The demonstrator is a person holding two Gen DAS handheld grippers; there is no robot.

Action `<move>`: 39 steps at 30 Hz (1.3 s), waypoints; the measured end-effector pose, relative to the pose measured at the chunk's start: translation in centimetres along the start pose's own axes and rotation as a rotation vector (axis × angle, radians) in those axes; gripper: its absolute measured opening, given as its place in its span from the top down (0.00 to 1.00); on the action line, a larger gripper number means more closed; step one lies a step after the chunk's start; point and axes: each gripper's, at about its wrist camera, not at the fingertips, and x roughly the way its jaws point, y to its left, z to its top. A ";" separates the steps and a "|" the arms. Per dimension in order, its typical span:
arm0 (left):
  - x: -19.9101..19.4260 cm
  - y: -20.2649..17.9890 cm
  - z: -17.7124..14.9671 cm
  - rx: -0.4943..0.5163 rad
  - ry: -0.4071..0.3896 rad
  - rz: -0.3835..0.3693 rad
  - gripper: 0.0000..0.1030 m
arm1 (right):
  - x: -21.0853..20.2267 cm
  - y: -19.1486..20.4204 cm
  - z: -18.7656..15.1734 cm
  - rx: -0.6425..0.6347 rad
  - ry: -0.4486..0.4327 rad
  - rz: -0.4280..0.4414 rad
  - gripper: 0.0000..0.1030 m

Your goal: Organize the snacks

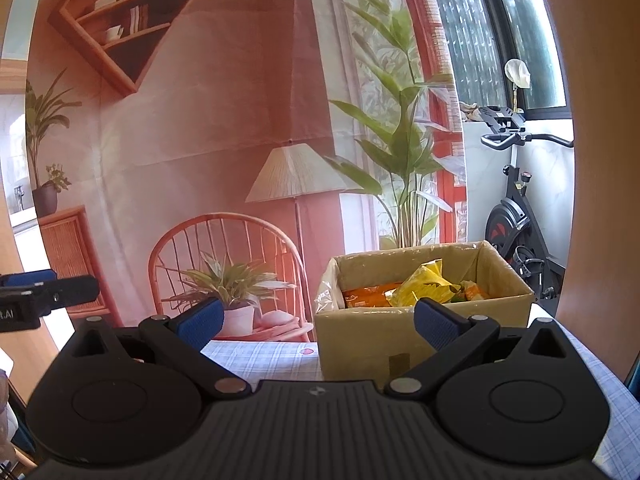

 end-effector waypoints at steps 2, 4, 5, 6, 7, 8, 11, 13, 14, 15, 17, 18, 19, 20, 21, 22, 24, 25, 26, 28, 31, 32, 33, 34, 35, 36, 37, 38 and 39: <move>-0.2 -0.1 0.0 -0.003 -0.001 -0.005 0.07 | -0.2 -0.2 0.2 0.002 -0.007 -0.003 0.00; -0.2 -0.2 0.0 -0.003 0.000 -0.003 0.07 | -0.5 -0.2 0.3 -0.004 -0.016 -0.007 0.00; -0.2 -0.2 0.0 -0.002 0.001 -0.003 0.07 | -0.6 -0.1 0.3 -0.008 -0.018 -0.009 0.00; -0.2 -0.3 0.0 -0.002 0.002 -0.002 0.07 | -0.7 -0.1 0.3 -0.010 -0.019 -0.010 0.00; -0.2 -0.3 0.0 -0.001 0.004 -0.002 0.07 | -0.8 -0.1 0.3 -0.010 -0.022 -0.009 0.00; -0.1 -0.3 -0.1 0.000 0.006 -0.003 0.07 | -0.9 -0.1 0.4 -0.009 -0.025 -0.007 0.00; 0.0 -0.2 0.0 0.001 0.010 -0.006 0.07 | -1.0 -0.3 0.5 -0.008 -0.029 -0.005 0.00; 0.0 -0.1 0.0 -0.002 0.012 -0.005 0.07 | -1.1 -0.3 0.6 -0.009 -0.033 -0.006 0.00; 0.1 0.0 0.0 -0.005 0.013 -0.006 0.07 | -1.1 -0.3 0.6 -0.010 -0.034 -0.008 0.00; 0.0 0.1 0.0 -0.008 0.014 -0.005 0.07 | -1.2 -0.3 0.6 -0.011 -0.036 -0.009 0.00; 0.0 0.1 0.1 -0.012 0.014 -0.001 0.07 | -1.2 -0.4 0.6 -0.013 -0.036 -0.010 0.00; 0.0 0.1 0.0 -0.011 0.013 0.001 0.07 | -1.2 -0.4 0.6 -0.013 -0.036 -0.010 0.00; 0.0 0.1 0.0 -0.009 0.012 0.003 0.07 | -1.2 -0.4 0.6 -0.012 -0.036 -0.010 0.00; -0.1 0.1 0.0 -0.008 0.011 0.005 0.07 | -1.2 -0.4 0.6 -0.012 -0.035 -0.010 0.00; 0.0 0.1 0.1 -0.007 0.011 0.004 0.07 | -1.2 -0.4 0.7 -0.011 -0.035 -0.011 0.00; 0.0 0.1 0.1 -0.006 0.012 0.004 0.07 | -1.3 -0.4 0.7 -0.010 -0.035 -0.011 0.00; 0.1 0.0 0.1 -0.007 0.013 0.002 0.07 | -1.3 -0.5 0.6 -0.011 -0.035 -0.010 0.00; 0.1 0.0 0.1 -0.007 0.014 0.002 0.07 | -1.3 -0.5 0.7 -0.011 -0.035 -0.010 0.00; 0.1 0.0 0.1 -0.006 0.014 0.001 0.07 | -1.3 -0.5 0.6 -0.011 -0.036 -0.010 0.00; 0.0 0.0 0.1 -0.008 0.013 0.001 0.07 | -1.3 -0.5 0.7 -0.011 -0.036 -0.010 0.00; 0.2 0.0 0.1 -0.008 0.015 -0.002 0.07 | -1.3 -0.5 0.7 -0.010 -0.035 -0.010 0.00; 0.2 0.0 0.1 -0.008 0.015 -0.001 0.07 | -1.2 -0.5 0.7 -0.010 -0.035 -0.010 0.00; 0.2 0.0 0.1 -0.007 0.015 -0.001 0.07 | -1.3 -0.5 0.7 -0.009 -0.034 -0.010 0.00; 0.3 0.0 0.1 -0.006 0.015 -0.001 0.07 | -1.3 -0.6 0.6 -0.008 -0.034 -0.010 0.00; 0.3 0.0 0.1 -0.008 0.016 -0.001 0.07 | -1.3 -0.6 0.6 -0.007 -0.032 -0.011 0.00; 0.3 0.0 0.1 -0.008 0.017 -0.001 0.07 | -1.2 -0.7 0.6 -0.007 -0.031 -0.011 0.00; 0.4 0.0 0.1 -0.008 0.019 -0.001 0.07 | -1.2 -0.7 0.6 -0.007 -0.031 -0.011 0.00; 0.4 0.0 0.0 -0.007 0.020 -0.001 0.07 | -1.2 -0.7 0.6 -0.006 -0.030 -0.011 0.00; 0.5 0.0 0.0 -0.007 0.022 0.000 0.07 | -1.2 -0.8 0.6 -0.005 -0.029 -0.011 0.00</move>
